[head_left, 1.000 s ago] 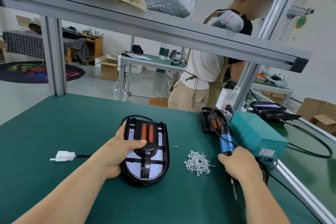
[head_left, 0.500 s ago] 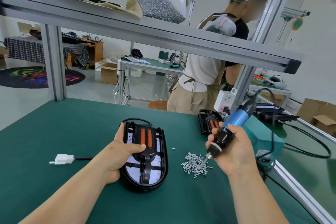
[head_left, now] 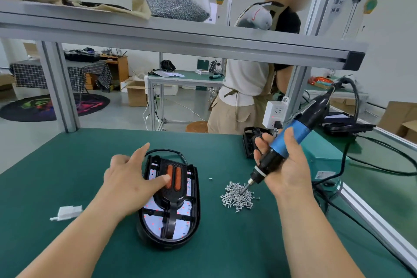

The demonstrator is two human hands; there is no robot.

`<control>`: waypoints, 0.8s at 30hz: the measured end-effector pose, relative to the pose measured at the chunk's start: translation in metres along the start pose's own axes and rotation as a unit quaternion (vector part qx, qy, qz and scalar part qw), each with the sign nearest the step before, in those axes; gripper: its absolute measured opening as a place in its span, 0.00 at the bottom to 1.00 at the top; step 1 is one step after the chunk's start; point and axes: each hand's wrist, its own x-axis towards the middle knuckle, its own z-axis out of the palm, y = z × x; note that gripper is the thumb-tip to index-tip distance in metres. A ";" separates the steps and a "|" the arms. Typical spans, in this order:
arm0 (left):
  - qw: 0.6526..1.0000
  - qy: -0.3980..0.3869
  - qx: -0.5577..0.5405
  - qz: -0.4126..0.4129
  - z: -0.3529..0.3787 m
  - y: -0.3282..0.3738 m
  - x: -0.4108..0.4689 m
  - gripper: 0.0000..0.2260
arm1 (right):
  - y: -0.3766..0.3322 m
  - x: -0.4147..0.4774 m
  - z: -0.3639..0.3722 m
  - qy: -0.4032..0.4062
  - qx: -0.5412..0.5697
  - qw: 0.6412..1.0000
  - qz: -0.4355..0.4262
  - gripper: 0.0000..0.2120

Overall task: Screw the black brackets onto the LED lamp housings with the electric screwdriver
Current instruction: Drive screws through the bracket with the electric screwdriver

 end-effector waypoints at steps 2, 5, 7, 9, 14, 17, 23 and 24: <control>0.993 0.049 0.077 0.075 -0.003 0.020 0.000 0.29 | -0.004 0.004 0.002 0.002 -0.010 1.000 -0.020 0.20; 0.976 0.039 0.089 0.193 0.005 0.053 0.004 0.13 | -0.011 0.009 0.007 0.008 0.012 0.999 -0.048 0.14; 0.973 -0.010 0.052 0.226 0.019 0.075 0.007 0.10 | -0.015 0.011 0.011 -0.006 0.069 0.997 -0.040 0.13; 0.971 -0.059 0.002 0.232 0.033 0.094 0.009 0.14 | -0.021 0.011 0.017 -0.033 0.149 0.988 -0.017 0.15; 0.948 -0.071 -0.010 0.311 0.061 0.129 0.006 0.25 | -0.018 0.006 0.030 -0.042 0.150 0.988 -0.022 0.13; 0.943 -0.057 0.031 0.327 0.070 0.150 0.004 0.22 | -0.011 0.005 0.034 -0.048 0.115 0.991 -0.047 0.09; 0.947 -0.130 -0.029 0.293 0.067 0.161 0.011 0.05 | -0.020 0.009 0.015 -0.113 0.085 0.989 -0.034 0.20; 0.942 -0.166 -0.042 0.289 0.064 0.160 0.012 0.05 | -0.022 0.010 0.012 -0.109 0.091 0.990 -0.024 0.22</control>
